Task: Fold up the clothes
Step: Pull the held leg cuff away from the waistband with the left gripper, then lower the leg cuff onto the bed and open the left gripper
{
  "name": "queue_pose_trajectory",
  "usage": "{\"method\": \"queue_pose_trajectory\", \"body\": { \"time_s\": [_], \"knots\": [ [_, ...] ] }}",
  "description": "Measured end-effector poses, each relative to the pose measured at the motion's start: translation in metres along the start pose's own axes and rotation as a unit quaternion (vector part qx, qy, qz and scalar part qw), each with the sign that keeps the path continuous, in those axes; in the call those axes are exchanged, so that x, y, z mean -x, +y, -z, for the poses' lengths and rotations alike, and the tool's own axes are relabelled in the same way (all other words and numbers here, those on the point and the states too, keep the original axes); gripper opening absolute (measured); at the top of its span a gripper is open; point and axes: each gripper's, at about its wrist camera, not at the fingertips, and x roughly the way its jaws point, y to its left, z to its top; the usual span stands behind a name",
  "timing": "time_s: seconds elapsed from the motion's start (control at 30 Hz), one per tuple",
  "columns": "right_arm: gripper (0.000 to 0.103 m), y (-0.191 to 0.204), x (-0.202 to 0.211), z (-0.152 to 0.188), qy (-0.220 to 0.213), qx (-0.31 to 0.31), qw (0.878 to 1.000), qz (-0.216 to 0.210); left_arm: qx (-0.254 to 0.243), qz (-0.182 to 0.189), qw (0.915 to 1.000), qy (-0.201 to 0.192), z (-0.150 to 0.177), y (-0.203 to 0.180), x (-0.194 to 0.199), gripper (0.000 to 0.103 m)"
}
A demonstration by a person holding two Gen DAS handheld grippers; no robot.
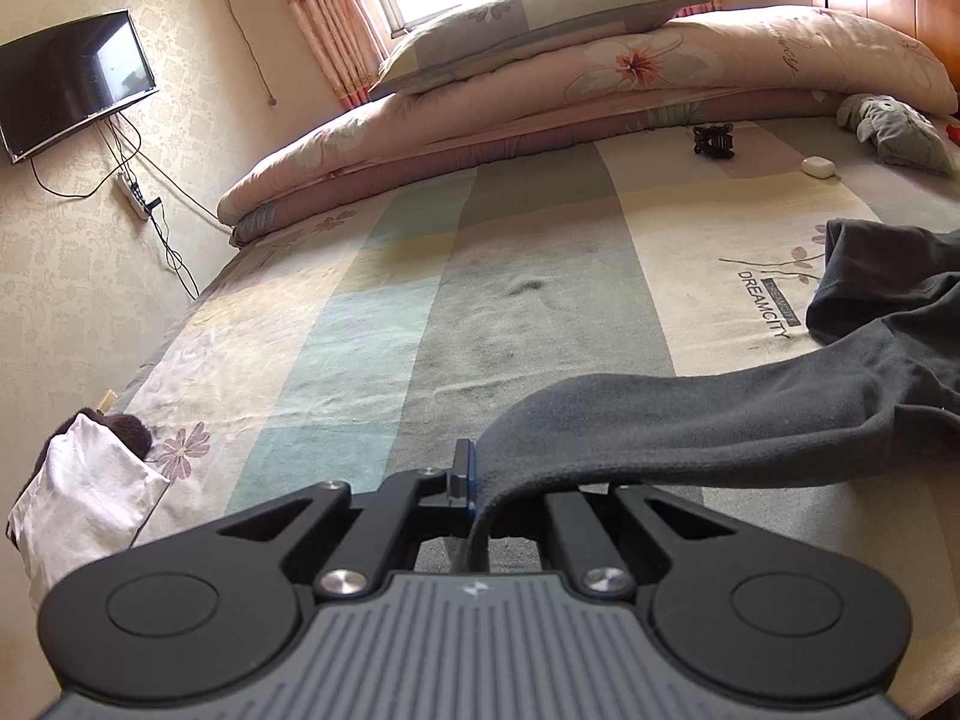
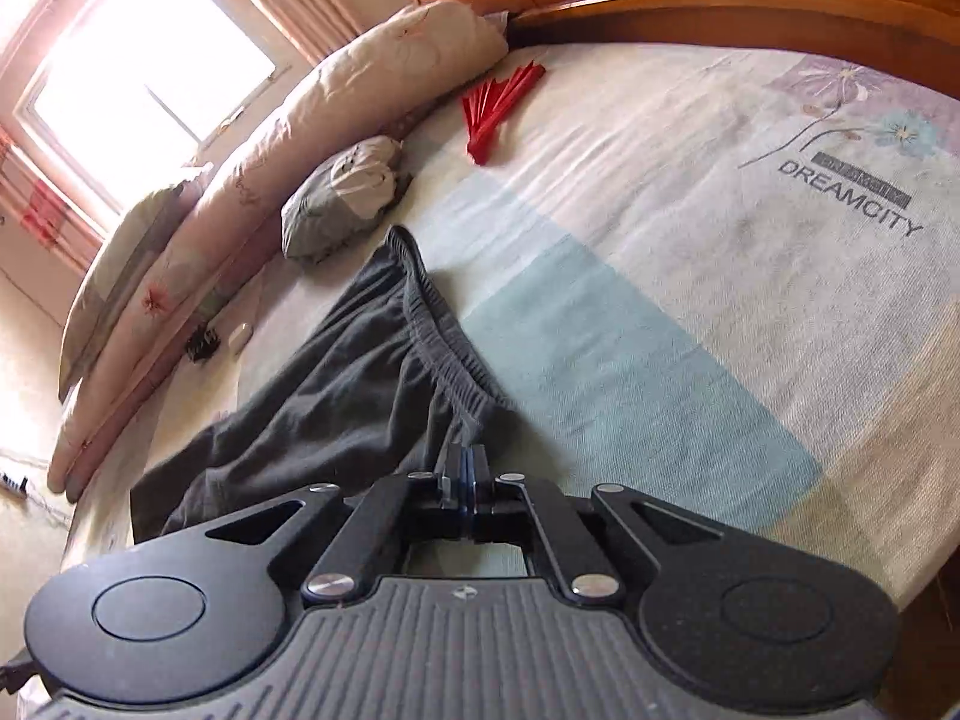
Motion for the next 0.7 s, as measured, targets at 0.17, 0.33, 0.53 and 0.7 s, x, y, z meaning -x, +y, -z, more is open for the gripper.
{"method": "queue_pose_trajectory", "body": {
  "time_s": [0.17,0.33,0.53,0.7],
  "knots": [
    [0.032,0.007,-0.033,0.034,0.078,-0.027,0.994,-0.064,0.010,0.008,0.9999,0.004,0.005,-0.001,-0.003,0.003],
    [0.036,0.012,-0.074,0.053,0.083,-0.072,0.989,-0.097,0.001,0.012,0.9999,0.009,0.004,-0.006,-0.004,0.003],
    [0.039,0.018,-0.103,0.044,0.027,-0.104,0.988,-0.112,0.008,0.013,0.9997,0.017,0.005,-0.008,-0.012,0.003],
    [0.003,0.021,-0.107,0.041,0.014,-0.091,0.992,-0.090,0.004,0.013,0.9997,0.022,0.007,-0.015,-0.017,0.003]
  ]
}}
